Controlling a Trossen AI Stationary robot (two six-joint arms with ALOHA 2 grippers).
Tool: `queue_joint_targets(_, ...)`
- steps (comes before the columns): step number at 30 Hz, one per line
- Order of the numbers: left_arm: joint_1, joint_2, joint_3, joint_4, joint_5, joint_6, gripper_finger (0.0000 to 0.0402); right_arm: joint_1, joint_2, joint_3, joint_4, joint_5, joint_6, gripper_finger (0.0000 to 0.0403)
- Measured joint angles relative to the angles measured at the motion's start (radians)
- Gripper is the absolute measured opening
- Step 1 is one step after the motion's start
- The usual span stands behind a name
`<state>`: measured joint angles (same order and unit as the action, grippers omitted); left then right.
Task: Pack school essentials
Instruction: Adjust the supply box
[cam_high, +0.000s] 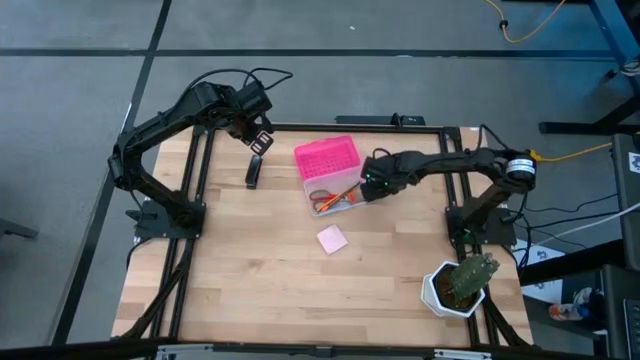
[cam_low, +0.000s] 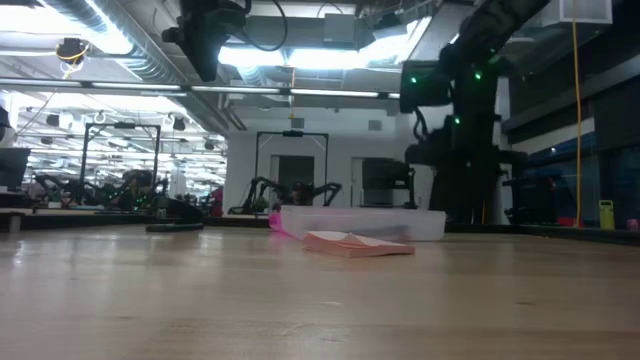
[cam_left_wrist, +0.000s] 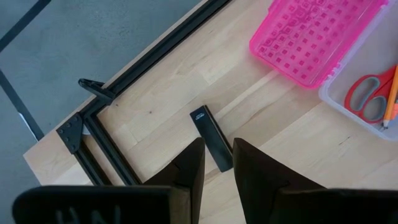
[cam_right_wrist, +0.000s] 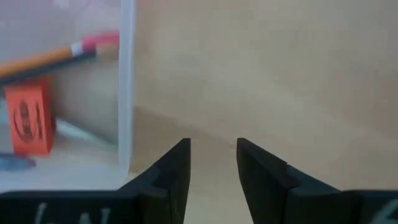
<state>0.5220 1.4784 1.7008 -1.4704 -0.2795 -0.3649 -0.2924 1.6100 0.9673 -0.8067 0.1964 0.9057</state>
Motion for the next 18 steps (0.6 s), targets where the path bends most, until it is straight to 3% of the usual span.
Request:
queue_joint_targets(10,0.000,0.000,0.000,0.011,0.000,0.000,0.0076,0.075,0.017,-0.056,0.280,-0.016,0.064,0.0131)
queue_joint_targets(18,0.000,0.000,0.000,0.016,0.000,-0.001,0.0076,0.121,0.011,-0.055,0.269,-0.112,0.095,0.0131)
